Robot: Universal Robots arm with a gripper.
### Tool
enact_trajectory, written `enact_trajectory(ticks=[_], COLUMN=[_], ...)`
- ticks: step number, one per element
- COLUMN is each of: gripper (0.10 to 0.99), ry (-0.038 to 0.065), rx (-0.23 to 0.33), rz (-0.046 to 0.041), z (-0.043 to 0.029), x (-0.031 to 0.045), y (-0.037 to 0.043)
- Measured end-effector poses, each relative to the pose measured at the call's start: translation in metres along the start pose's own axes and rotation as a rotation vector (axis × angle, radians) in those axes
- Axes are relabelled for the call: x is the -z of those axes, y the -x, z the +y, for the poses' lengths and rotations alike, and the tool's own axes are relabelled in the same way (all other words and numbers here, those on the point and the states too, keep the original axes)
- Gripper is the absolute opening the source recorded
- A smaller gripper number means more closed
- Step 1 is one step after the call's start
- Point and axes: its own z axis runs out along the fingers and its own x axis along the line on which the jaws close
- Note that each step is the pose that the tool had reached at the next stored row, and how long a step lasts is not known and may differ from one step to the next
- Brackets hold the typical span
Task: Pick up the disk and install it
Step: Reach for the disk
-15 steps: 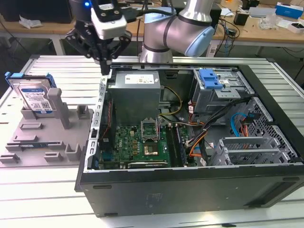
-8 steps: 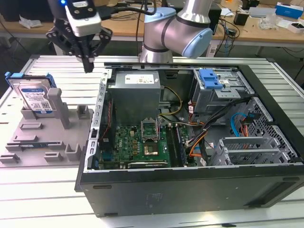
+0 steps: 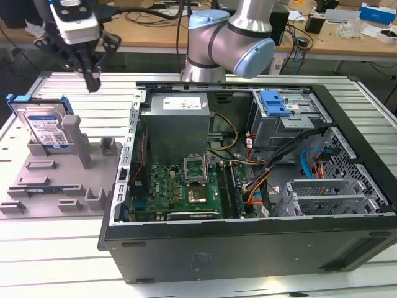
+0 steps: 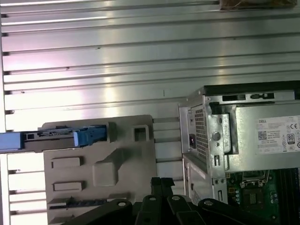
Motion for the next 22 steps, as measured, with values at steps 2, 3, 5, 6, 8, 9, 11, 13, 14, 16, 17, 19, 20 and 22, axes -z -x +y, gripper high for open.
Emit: enact_trajectory(ticks=[2, 3, 5, 6, 8, 9, 11, 13, 14, 16, 17, 19, 20, 22], gripper=[0.106, 0.106, 0.106, 0.106, 0.106, 0.106, 0.106, 0.106, 0.106, 0.106, 0.106, 0.106, 0.106, 0.106], ry=[0.000, 0.000, 0.000, 0.000, 0.000, 0.000, 0.000, 0.000, 0.000, 0.000, 0.000, 0.000, -0.001, -0.001], rx=[0.000, 0.000, 0.000, 0.000, 0.000, 0.000, 0.000, 0.000, 0.000, 0.000, 0.000, -0.001, -0.001, 0.000], rz=[0.0009, 0.0011, 0.0016, 0.0020, 0.0025, 0.0028, 0.0037, 0.0046, 0.0050, 0.0063, 0.0071, 0.0079, 0.0078, 0.0080], z=[0.0030, 0.0037, 0.0059, 0.0075, 0.0107, 0.0128, 0.0173, 0.0218, 0.0236, 0.0286, 0.0305, 0.0325, 0.0325, 0.0324], x=[-0.0004, -0.0006, -0.0009, -0.0011, -0.0016, -0.0019, -0.0025, -0.0031, -0.0033, -0.0038, -0.0040, -0.0042, -0.0042, -0.0041], y=[-0.0188, -0.0231, -0.0359, -0.0437, -0.0552, -0.0606, -0.0705, -0.0803, -0.0842, -0.0950, -0.0994, -0.1041, -0.1041, -0.1045])
